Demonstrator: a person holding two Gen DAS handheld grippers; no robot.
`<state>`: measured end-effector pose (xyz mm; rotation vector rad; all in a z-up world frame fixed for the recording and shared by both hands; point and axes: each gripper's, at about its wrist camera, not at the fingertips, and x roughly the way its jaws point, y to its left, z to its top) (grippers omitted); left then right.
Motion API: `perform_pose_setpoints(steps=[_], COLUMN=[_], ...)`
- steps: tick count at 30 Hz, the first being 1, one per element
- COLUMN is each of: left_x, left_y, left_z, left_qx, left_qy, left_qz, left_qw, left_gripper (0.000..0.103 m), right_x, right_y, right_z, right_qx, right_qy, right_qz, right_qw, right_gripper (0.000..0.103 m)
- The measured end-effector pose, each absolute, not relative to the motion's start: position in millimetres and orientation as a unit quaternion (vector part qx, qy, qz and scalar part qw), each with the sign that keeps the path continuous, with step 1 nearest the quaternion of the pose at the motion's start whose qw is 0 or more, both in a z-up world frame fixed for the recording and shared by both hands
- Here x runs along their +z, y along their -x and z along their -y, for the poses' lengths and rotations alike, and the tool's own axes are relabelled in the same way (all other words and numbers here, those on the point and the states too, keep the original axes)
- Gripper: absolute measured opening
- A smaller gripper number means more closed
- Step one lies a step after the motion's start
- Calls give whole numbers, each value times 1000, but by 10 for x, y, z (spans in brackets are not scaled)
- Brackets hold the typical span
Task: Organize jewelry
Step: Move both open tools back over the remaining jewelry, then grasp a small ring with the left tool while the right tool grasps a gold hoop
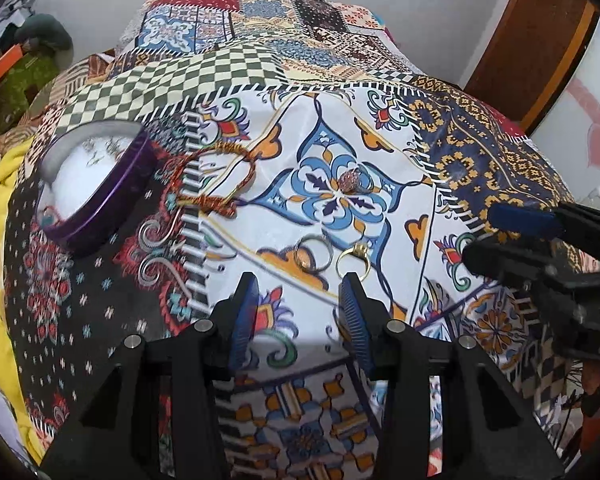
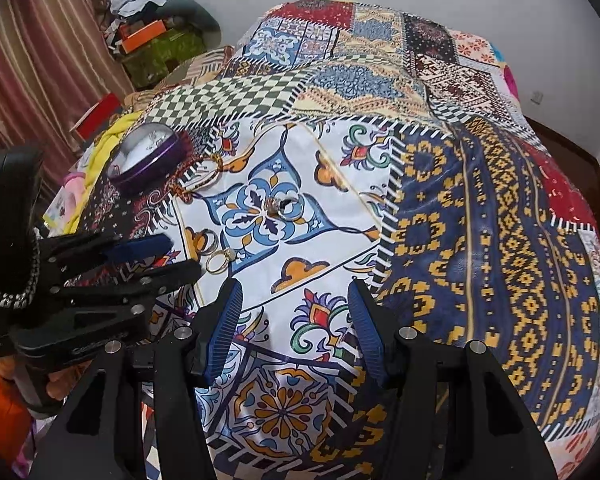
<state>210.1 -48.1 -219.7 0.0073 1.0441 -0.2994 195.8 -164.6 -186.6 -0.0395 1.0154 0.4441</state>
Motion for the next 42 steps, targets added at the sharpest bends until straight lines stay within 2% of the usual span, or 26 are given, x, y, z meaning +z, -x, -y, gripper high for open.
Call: perform_pose_setpoints(steps=[7, 21, 23, 25, 29, 31, 33, 36, 42], left_x=[-2247, -2104, -2071, -2054, -2044, -2049, -2045, -2020, -1894], left_y=[-2262, -2098, -2064, -2035, -2032, -2037, -2031, -2026, -1984], left_z=[535, 202, 142, 103, 92, 110, 128, 147, 122], left_qx=[-147, -126, -123, -120, -118, -118, -119, -120, -117], left_qy=[-9, 9, 13, 16, 22, 24, 24, 24, 23], left_qz=[-490, -470, -468, -466, -465, -466, -466, -464, -452], left_qw=[859, 874, 875, 877, 877, 877, 877, 877, 884], left_gripper=[21, 20, 20, 20, 20, 20, 20, 20, 20], right_x=[-1892, -2022, -2034, -2064, -2135, -2132, -2132, -2122, -2044], right_y=[-1974, -2124, -2141, -2157, -2139, -2119, -2116, -2136, -2170], right_z=[1542, 1177, 1134, 1074, 982, 966, 979, 977, 1035], right_qx=[223, 265, 266, 273, 270, 268, 268, 265, 265], right_qy=[33, 39, 39, 40, 61, 70, 69, 67, 52], right_qz=[-483, -500, -500, -504, -499, -494, -493, -494, -489], right_qw=[846, 824, 823, 818, 821, 824, 825, 825, 830], right_gripper=[51, 51, 47, 38, 31, 23, 22, 9, 7])
